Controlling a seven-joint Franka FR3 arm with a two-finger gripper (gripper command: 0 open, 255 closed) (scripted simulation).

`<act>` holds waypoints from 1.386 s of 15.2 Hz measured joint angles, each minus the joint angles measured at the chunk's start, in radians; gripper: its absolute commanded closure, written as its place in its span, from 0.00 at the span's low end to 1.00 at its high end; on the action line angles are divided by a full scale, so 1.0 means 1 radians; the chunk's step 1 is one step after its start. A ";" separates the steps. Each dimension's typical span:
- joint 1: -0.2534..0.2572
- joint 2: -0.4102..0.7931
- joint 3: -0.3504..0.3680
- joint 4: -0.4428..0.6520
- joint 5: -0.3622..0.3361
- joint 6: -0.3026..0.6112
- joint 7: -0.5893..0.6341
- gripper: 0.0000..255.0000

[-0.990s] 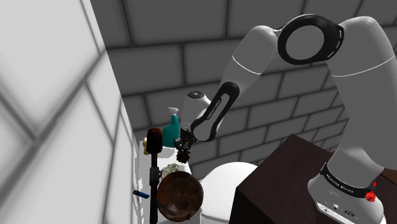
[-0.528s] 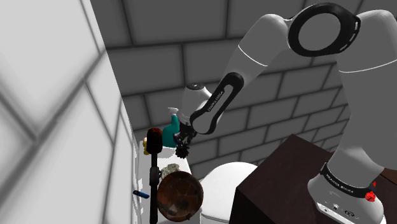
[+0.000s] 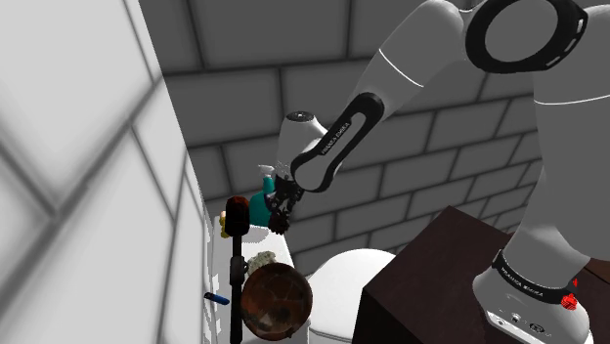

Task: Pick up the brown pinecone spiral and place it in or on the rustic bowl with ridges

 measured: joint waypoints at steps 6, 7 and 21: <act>-0.006 -0.063 0.010 -0.005 0.010 -0.058 -0.004 1.00; -0.008 -0.074 0.011 -0.006 0.013 -0.068 -0.007 1.00; 0.080 -0.238 0.045 -0.097 -0.011 -0.140 0.138 1.00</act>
